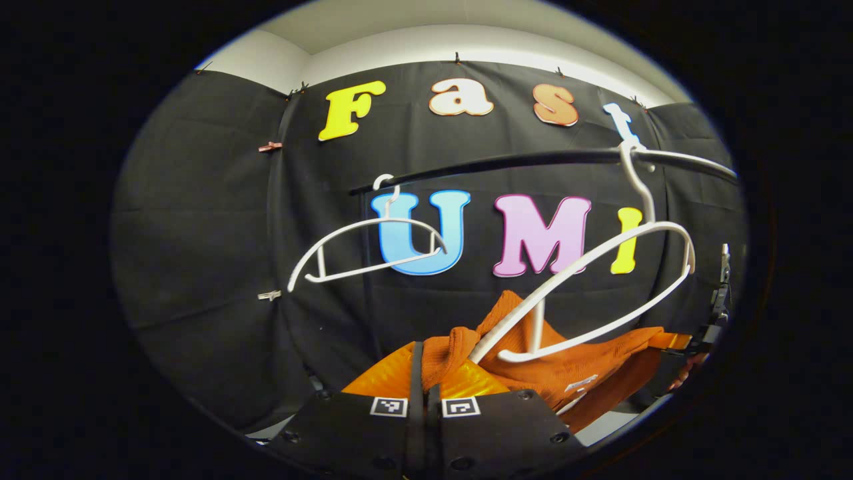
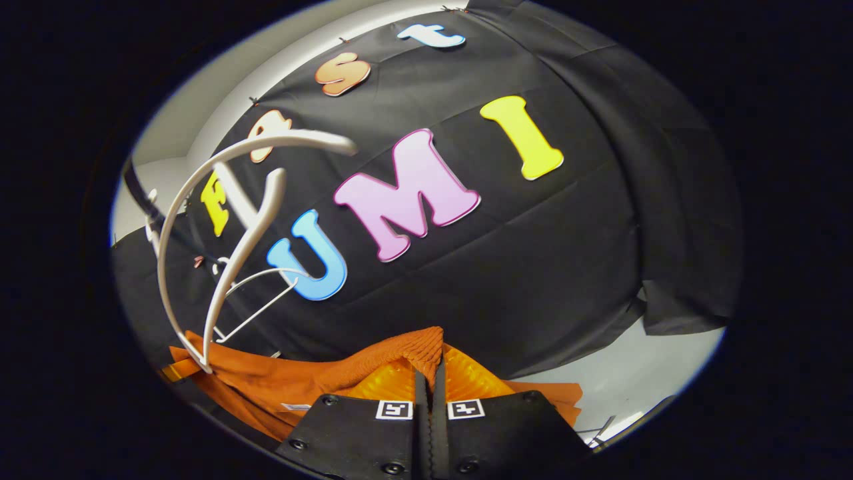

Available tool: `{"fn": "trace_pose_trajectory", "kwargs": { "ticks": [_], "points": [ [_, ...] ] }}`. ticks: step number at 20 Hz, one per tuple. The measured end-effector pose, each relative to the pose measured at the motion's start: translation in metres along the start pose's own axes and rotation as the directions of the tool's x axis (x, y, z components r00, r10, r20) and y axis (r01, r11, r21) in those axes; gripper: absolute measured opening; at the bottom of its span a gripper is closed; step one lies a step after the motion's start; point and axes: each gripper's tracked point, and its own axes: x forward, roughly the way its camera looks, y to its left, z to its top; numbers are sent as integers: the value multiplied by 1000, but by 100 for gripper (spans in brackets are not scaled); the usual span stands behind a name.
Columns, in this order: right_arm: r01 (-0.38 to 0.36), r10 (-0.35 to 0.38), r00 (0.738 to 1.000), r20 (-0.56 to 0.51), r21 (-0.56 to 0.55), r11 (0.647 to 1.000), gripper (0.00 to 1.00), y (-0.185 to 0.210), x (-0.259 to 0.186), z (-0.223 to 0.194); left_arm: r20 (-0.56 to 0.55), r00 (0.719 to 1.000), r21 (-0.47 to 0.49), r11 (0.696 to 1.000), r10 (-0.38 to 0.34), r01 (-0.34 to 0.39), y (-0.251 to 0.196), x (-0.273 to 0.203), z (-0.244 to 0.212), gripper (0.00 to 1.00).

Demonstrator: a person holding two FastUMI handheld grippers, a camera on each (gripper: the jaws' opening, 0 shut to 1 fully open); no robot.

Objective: Grasp the clothes on the hanger with both hands and then place them into the laundry hamper below.

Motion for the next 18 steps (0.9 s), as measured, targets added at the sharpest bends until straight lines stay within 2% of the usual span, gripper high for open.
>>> {"fn": "trace_pose_trajectory", "kwargs": {
  "ticks": [3, 6, 11, 14, 16, 18],
  "points": [
    [-45, 44, 995, -90, -10, 999, 4, 23, -7, -43, -82, 996, 11, 999, 39, -38, 21, 4, -49, 5],
    [-71, 68, 985, -157, -19, 997, 5, 39, -16, -85, -154, 988, 27, 1000, 8, -4, 17, 3, -102, 5],
    [-152, 147, 961, -233, -7, 988, 5, 79, -30, -136, -178, 972, 28, 987, -150, 158, -38, -6, -149, 5],
    [-208, 199, 952, -233, -13, 978, 4, 101, -38, -146, -135, 958, -32, 967, -253, 251, -73, -10, -151, 5],
    [-216, 205, 953, -224, -25, 976, 5, 102, -40, -147, -113, 944, -88, 949, -310, 302, -96, -7, -154, 5],
    [-199, 185, 958, -219, -43, 979, 5, 88, -34, -152, -112, 936, -114, 940, -333, 321, -111, 0, -164, 5]
  ]
}}
